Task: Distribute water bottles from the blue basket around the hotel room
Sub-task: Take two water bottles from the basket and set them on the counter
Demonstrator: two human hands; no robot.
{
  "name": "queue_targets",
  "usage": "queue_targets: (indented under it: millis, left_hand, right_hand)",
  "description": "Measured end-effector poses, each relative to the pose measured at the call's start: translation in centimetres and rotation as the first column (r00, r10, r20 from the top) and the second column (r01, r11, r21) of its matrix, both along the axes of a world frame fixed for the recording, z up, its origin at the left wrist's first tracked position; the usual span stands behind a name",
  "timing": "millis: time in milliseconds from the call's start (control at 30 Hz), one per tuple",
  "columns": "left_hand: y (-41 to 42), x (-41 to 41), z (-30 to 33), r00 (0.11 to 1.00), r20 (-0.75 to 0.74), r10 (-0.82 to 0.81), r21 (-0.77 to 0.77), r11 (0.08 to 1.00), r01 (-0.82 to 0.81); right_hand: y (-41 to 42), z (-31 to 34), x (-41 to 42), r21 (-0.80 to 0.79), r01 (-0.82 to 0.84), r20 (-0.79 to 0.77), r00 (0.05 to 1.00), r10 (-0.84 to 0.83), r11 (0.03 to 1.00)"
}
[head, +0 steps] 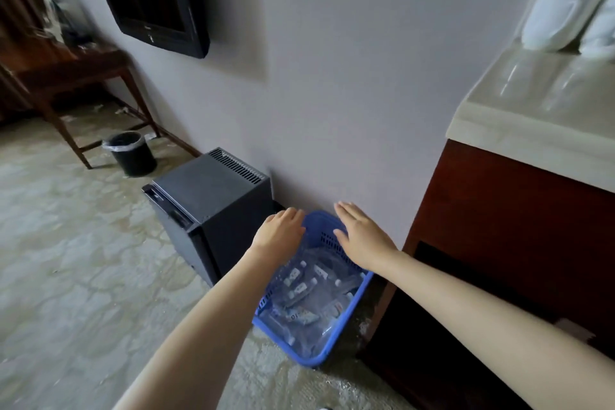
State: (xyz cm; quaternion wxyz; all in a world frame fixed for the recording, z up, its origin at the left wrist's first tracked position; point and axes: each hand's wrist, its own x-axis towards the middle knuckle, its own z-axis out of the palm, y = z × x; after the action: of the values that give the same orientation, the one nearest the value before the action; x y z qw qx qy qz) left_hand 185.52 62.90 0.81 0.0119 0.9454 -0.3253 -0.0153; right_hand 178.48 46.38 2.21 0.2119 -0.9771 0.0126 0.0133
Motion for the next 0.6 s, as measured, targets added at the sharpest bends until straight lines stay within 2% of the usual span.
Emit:
queue_targets:
  millis: [200, 400, 600]
  left_hand:
    - [-0.7, 5.2, -2.2, 0.995, -0.097, 0.028, 0.0, 1.0, -0.028]
    - [-0.3, 9.3, -3.7, 0.999, -0.049, 0.002, 0.015, 1.0, -0.002]
    - [0.8, 15.1, -5.1, 0.995, -0.095, -0.027, 0.039, 0.999, 0.031]
  right_hand:
    - [-0.4, -3.9, 4.4, 0.062, 0.053, -0.123, 0.991, -0.045, 0.997]
    - [-1.0, -5.5, 7.5, 0.07, 0.093, -0.194, 0.978, -0.078, 0.993]
    - [0.3, -6.9, 11.2, 0.081, 0.226, -0.205, 0.957, -0.205, 0.971]
